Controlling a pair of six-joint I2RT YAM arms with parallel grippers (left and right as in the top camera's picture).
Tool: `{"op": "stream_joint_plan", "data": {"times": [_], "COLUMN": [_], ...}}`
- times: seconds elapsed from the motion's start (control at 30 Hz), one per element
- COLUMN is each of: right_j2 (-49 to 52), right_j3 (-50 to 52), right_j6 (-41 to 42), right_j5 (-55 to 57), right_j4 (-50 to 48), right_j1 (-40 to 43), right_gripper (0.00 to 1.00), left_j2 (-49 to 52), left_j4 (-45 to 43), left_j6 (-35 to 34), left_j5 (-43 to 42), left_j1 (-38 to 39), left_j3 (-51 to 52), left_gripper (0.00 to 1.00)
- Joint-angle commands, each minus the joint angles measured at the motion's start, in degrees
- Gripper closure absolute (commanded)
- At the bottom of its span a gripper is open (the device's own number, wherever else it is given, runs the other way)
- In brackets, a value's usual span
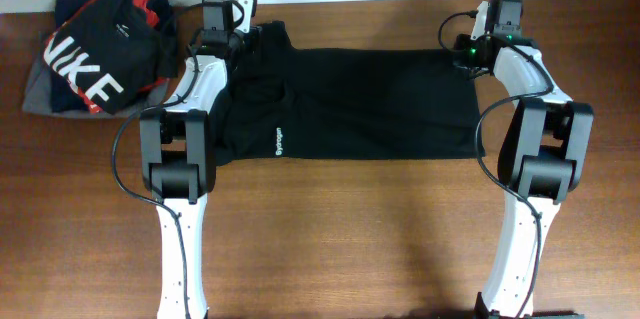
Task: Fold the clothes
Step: 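Grasp the shirt's top corners with both grippers and straighten them, then fold the shirt's top edge down toward its bottom edge with both grippers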
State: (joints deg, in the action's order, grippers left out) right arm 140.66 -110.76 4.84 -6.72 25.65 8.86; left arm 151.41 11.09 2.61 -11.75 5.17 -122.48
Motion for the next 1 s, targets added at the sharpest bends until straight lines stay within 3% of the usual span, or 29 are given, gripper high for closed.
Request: {"op": "stream_joint_plan", "data": {"times": [0.0, 0.33, 0.97], "right_j2": [0.9, -1.3, -12.5], "right_j3": [-1.1, -1.5, -3.1], "right_j6": [3.2, 3.2, 3.2], "right_j5": [4.9, 5.1, 5.1], "right_j4": [0.7, 2.4, 16.0], "right_j1": [0.2, 0.2, 0.2], "right_gripper": [0.96, 0.96, 0.96], "left_j2": [0.5, -3.1, -14.3], "left_j4": [-0.4, 3.1, 18.4], "left_j6": [0.3, 0.5, 1.8], "left_j5": [0.0, 0.0, 0.2], "left_j1": [-0.1, -0.1, -0.1], "left_j3": [-0.7, -0.7, -0.7], "left_gripper": [1.0, 0.99, 1.0]}}
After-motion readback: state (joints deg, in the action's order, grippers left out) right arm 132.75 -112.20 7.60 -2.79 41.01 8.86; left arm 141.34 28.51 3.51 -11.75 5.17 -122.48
